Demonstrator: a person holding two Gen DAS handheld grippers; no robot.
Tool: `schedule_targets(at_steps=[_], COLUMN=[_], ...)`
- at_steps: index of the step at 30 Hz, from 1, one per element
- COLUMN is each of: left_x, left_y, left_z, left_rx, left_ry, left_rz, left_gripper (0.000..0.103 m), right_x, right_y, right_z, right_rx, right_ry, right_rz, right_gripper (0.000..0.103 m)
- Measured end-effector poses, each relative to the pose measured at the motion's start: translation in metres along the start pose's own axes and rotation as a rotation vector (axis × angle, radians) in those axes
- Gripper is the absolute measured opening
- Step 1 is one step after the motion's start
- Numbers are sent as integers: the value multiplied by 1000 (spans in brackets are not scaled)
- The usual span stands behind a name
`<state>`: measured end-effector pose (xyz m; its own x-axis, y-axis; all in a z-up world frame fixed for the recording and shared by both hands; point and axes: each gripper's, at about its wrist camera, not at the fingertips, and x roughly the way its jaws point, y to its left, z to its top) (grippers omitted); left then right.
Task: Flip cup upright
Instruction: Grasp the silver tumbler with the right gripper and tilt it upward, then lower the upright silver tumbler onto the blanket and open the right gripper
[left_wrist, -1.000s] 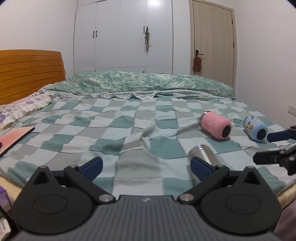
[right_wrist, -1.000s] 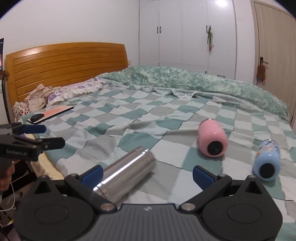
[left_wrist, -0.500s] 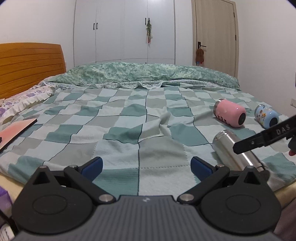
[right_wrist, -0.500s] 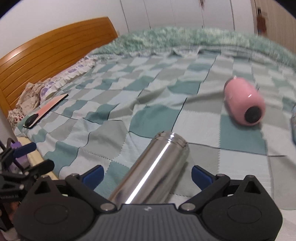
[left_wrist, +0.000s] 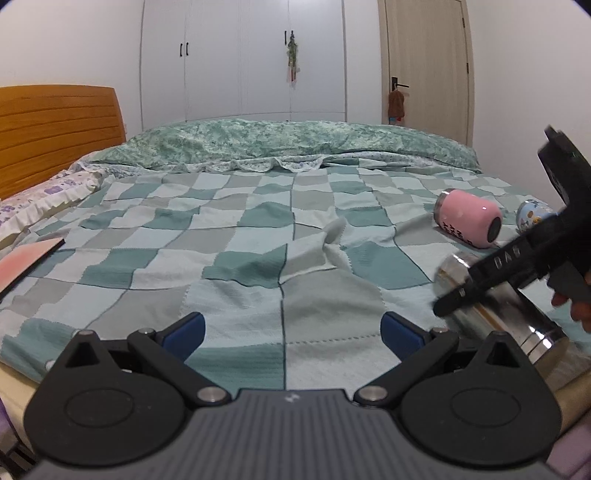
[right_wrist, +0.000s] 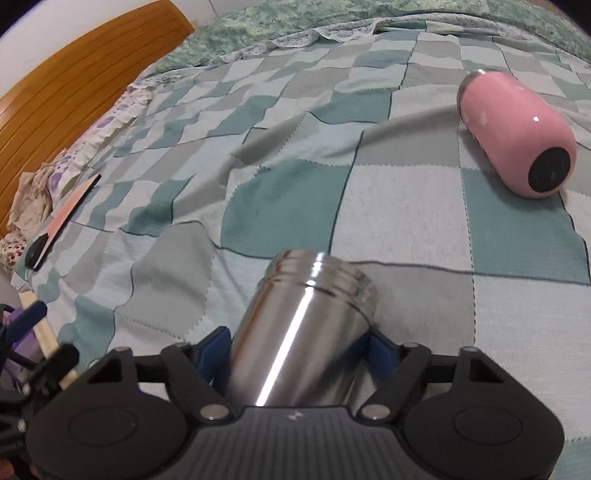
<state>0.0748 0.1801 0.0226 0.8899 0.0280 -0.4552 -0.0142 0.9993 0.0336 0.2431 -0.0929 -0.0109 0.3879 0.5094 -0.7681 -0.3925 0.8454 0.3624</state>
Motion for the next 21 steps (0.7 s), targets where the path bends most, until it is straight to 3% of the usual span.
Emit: schedule_targets(at_steps=[6,12,21], left_x=[-2,-7,0], left_y=[0,-10,-21], left_z=[-1,0,5], left_rx=[5,49,107], left_ry=[-5,-19,21], left_rz=[-36,-62,-83], left_gripper=[103,103,103], right_x=[-26,-63,-88], right_y=[2,10,54], right_z=[-8,-12,-22], right_rx=[-18,-100,-393], right_ry=[-114,-283,-545], right_rz=[56,89,18], right_gripper=[66,64,62])
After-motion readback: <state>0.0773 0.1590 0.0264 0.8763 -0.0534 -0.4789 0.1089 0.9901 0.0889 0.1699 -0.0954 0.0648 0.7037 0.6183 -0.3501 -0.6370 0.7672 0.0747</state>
